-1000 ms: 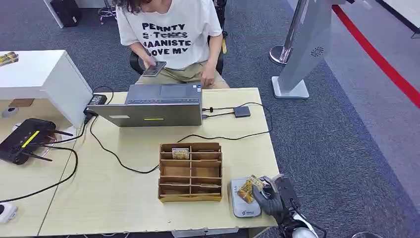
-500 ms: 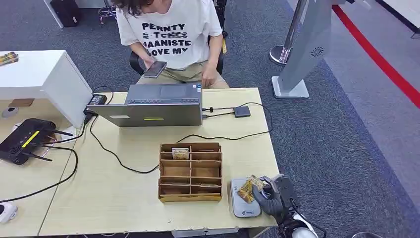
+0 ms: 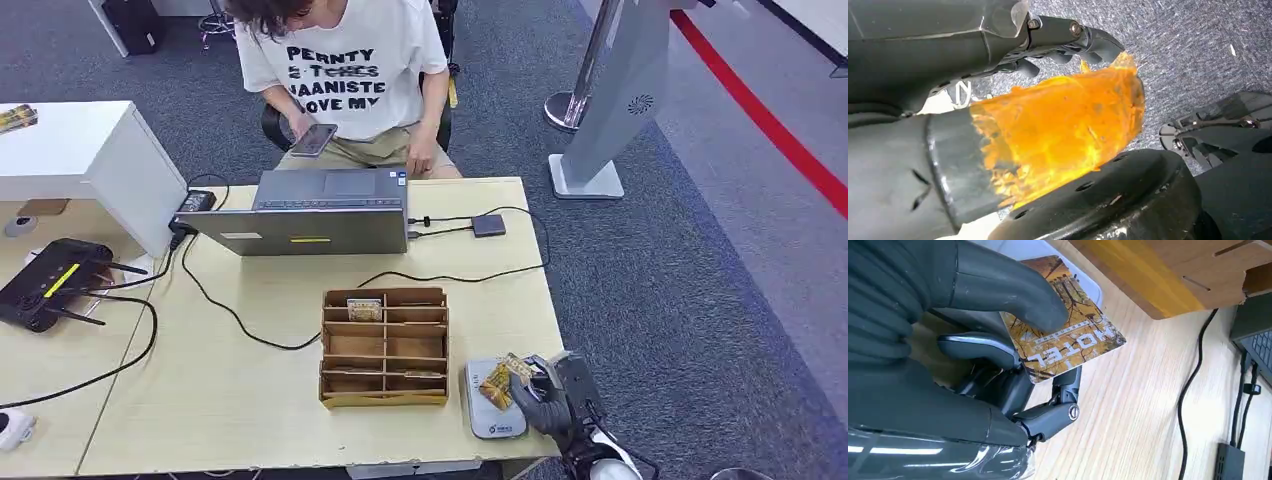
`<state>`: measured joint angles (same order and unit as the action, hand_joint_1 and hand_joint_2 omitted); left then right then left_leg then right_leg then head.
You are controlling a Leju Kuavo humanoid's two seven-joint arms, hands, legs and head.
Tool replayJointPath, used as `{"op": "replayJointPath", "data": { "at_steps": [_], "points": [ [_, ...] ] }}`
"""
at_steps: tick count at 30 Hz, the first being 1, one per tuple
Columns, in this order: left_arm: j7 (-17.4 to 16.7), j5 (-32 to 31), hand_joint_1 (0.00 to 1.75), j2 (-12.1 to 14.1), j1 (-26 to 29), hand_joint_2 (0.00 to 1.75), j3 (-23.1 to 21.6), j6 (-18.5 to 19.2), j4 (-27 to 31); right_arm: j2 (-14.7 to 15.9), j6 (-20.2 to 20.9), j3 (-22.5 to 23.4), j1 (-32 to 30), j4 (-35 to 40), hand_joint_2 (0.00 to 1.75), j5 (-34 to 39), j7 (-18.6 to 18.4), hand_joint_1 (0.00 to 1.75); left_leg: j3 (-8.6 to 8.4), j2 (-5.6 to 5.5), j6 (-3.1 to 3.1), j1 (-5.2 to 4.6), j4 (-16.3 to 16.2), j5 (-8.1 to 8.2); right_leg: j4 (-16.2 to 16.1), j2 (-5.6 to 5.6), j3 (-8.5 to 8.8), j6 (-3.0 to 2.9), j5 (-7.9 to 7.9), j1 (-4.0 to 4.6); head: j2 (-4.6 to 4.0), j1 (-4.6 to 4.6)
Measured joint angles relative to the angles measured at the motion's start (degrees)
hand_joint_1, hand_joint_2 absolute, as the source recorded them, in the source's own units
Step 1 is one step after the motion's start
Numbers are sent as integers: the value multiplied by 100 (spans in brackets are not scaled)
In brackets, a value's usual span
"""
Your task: Pass the card to the sensor for recognition and then transmit it.
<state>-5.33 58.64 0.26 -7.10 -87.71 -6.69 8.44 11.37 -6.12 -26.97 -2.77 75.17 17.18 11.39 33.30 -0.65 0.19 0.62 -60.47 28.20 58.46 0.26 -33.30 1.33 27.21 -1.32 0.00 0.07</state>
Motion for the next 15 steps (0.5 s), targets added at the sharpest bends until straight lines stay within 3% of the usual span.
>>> {"op": "replayJointPath", "data": {
  "at_steps": [7,15],
  "points": [
    [11,35,0,0,0,0,0,0,0,-20,-44,22,-28,11,175,42,114,175,0,-1,0,0,0,0,0,-1,0,0,0,0,0,-2],
    [39,175,0,0,4,0,0,-31,0,-319,-770,251,-327,510,175,-350,557,175,15,-1,0,0,0,0,4,0,-15,0,0,0,0,-2]
  ]
}}
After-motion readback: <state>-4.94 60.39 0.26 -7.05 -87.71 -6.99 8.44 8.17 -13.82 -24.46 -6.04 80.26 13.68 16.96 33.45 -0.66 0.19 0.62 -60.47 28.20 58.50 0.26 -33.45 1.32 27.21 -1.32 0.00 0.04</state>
